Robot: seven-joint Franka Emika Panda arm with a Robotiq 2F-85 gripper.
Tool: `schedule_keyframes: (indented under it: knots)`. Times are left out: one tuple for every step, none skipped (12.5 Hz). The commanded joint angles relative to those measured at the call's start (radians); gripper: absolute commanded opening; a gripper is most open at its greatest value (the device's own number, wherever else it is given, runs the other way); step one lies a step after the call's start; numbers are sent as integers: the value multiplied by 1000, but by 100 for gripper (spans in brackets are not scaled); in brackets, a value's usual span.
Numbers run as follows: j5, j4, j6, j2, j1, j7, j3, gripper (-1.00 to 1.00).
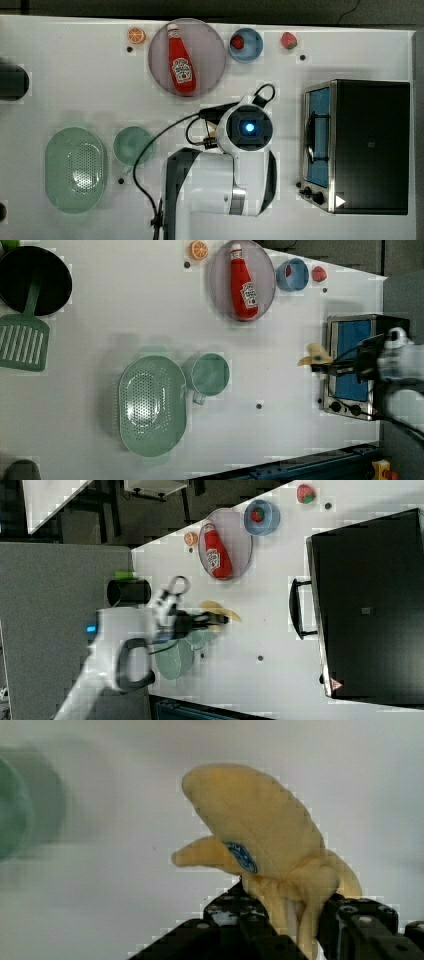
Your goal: Pick Banana and place it in mug.
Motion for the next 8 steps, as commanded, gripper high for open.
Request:
schedule_keyframes:
  knots:
    - [-7, 76, -205, -126, -3, 105, 40, -37]
    - [-6, 96, -253, -146, 3, 147, 60, -37]
    - [-6, 113, -277, -160, 9, 179, 84, -37]
    - [-6, 123, -280, -171, 15, 207, 110, -37]
    - [-3, 125, -280, -180, 21, 236, 138, -37]
    - [2, 125, -280, -183, 28, 279, 167, -37]
    - [12, 122, -280, -181, 34, 333, 195, -37]
    - [25, 117, -280, -177, 39, 393, 225, -37]
